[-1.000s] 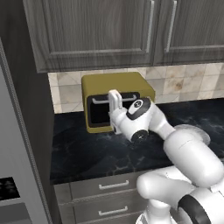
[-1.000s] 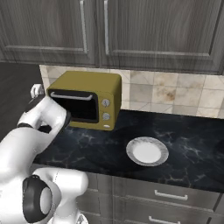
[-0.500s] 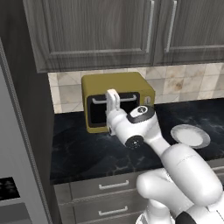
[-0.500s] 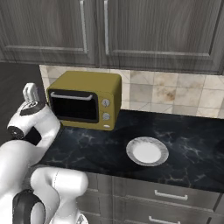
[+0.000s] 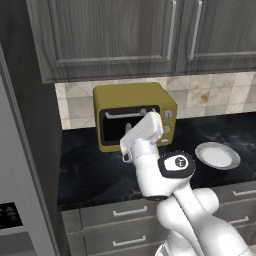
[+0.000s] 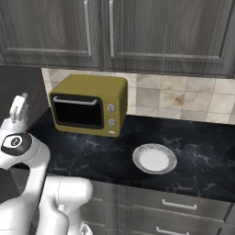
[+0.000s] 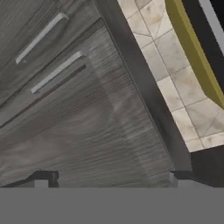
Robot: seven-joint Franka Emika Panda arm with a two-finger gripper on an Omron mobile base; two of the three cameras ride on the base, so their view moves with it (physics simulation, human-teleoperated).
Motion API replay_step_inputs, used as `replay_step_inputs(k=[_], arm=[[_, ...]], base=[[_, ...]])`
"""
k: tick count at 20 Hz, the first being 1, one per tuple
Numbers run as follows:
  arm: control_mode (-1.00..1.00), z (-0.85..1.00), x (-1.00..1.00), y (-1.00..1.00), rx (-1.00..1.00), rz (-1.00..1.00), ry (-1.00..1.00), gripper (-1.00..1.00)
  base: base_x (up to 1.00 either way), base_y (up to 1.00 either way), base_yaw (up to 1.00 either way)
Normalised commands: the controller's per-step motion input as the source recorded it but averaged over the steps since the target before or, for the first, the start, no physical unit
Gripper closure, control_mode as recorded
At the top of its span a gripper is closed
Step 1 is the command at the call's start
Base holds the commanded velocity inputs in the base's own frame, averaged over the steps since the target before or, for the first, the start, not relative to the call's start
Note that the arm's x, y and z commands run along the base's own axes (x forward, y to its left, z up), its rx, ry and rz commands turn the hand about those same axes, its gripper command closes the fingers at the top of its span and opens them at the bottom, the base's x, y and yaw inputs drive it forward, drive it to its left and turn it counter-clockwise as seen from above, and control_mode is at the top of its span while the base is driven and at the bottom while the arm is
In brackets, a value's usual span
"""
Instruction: Pull the toaster oven rack outwards. Pick up the baguette from the plate and place it on the toaster oven rack. Close the toaster oven door fully and set the temperature to the lowest setting.
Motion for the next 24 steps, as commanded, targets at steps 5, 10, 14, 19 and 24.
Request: replay_step_inputs(k=[5, 10, 14, 19, 24], arm=[[-1.0, 0.01, -0.46, -0.66, 0.58, -0.11, -0.12, -1.0], [-1.0, 0.24, -0.47, -0.7, 0.67, -0.01, 0.0, -1.0], [-1.0, 0.34, -0.77, -0.76, 0.71, 0.0, -0.02, -1.0], [-1.0, 0.32, -0.78, -0.9, 0.78, 0.0, -0.07, -1.0], [-1.0, 0.01, -0.26, -0.98, 0.82, 0.0, 0.0, -1.0]], base=[[0.0, 0.0, 0.0], [0.0, 0.0, 0.0], [0.0, 0.0, 0.0], [0.0, 0.0, 0.0], [0.0, 0.0, 0.0]])
